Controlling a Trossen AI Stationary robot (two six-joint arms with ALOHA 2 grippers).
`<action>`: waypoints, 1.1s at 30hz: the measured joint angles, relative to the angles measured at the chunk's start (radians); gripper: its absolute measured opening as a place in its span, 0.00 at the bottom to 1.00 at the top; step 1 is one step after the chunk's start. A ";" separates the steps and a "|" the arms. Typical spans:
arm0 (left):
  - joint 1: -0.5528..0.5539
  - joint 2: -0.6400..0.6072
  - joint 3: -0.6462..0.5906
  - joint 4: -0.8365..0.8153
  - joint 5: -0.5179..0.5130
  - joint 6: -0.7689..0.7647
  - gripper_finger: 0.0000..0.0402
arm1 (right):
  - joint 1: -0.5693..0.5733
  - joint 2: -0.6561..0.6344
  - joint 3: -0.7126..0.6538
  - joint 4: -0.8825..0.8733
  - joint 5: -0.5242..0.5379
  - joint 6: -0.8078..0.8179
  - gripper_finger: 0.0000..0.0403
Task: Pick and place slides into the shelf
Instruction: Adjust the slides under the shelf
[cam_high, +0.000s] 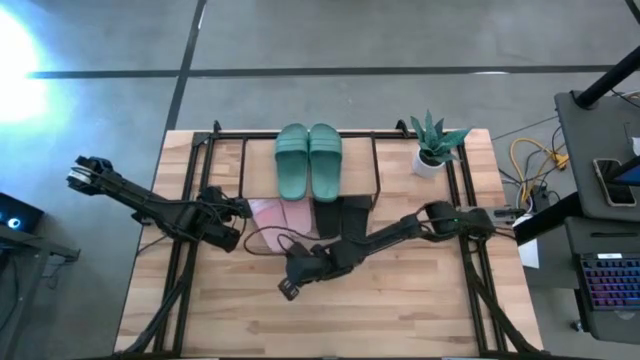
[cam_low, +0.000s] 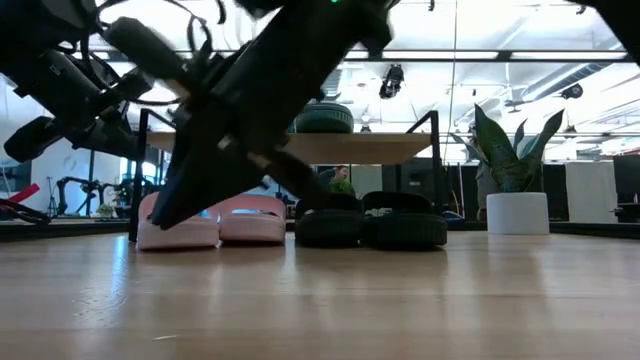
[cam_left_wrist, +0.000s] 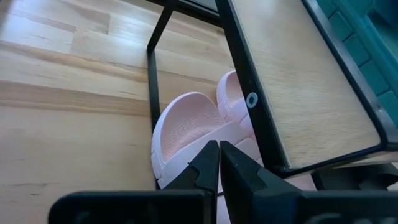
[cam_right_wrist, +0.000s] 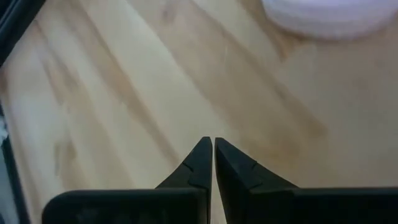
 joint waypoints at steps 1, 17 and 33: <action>0.000 0.001 0.000 0.007 0.000 0.002 0.00 | -0.006 0.018 0.017 0.002 -0.001 -0.007 0.03; 0.000 0.000 0.005 0.078 0.036 0.109 0.00 | -0.050 0.209 0.339 -0.261 0.195 -0.164 0.03; 0.000 0.010 0.003 0.135 0.061 0.189 0.00 | -0.141 0.204 0.336 -0.146 0.185 -0.255 0.03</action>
